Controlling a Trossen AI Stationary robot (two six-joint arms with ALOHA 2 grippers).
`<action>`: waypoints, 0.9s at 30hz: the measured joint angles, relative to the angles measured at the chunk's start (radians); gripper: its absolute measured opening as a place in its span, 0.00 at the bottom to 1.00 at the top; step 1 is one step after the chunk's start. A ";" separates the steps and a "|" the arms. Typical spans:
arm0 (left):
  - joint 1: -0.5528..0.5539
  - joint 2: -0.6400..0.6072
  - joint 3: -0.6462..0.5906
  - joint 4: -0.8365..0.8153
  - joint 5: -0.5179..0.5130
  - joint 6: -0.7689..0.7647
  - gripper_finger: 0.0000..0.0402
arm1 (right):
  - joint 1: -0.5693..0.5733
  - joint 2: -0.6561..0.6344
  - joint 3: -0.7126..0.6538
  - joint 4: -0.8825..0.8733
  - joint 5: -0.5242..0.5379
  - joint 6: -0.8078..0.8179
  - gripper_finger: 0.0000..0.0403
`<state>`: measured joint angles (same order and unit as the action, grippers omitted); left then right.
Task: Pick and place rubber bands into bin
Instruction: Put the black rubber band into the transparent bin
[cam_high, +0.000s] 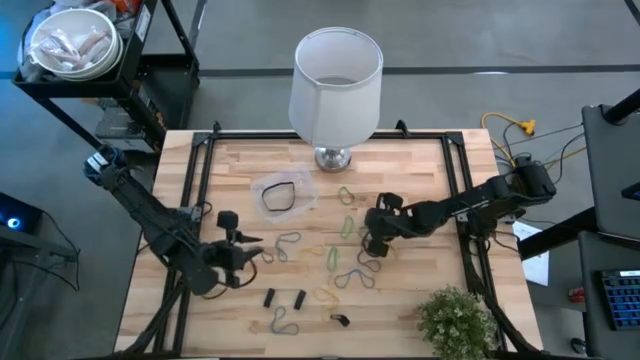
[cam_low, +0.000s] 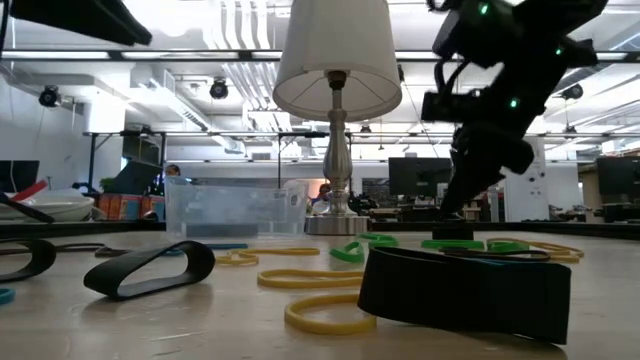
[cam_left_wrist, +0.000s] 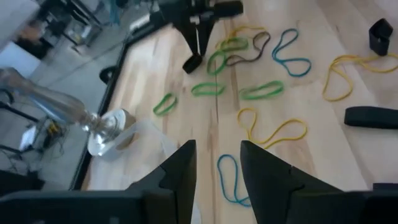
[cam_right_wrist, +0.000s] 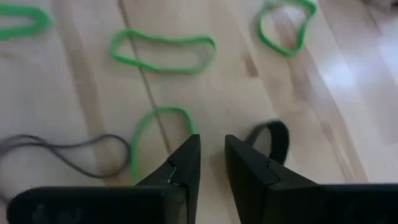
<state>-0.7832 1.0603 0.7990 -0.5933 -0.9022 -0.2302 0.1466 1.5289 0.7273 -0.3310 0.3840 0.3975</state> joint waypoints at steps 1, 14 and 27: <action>-0.009 0.000 0.000 0.003 -0.007 0.000 0.27 | -0.007 0.006 0.000 -0.004 0.000 0.002 0.17; -0.024 0.013 0.001 0.009 -0.023 0.005 0.27 | -0.056 0.035 -0.002 -0.011 0.011 0.011 0.17; -0.024 0.013 -0.001 0.010 -0.023 0.006 0.27 | -0.062 0.038 -0.018 -0.025 0.009 0.051 0.17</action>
<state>-0.8070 1.0729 0.7979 -0.5835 -0.9253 -0.2237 0.0849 1.5673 0.7093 -0.3565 0.3930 0.4489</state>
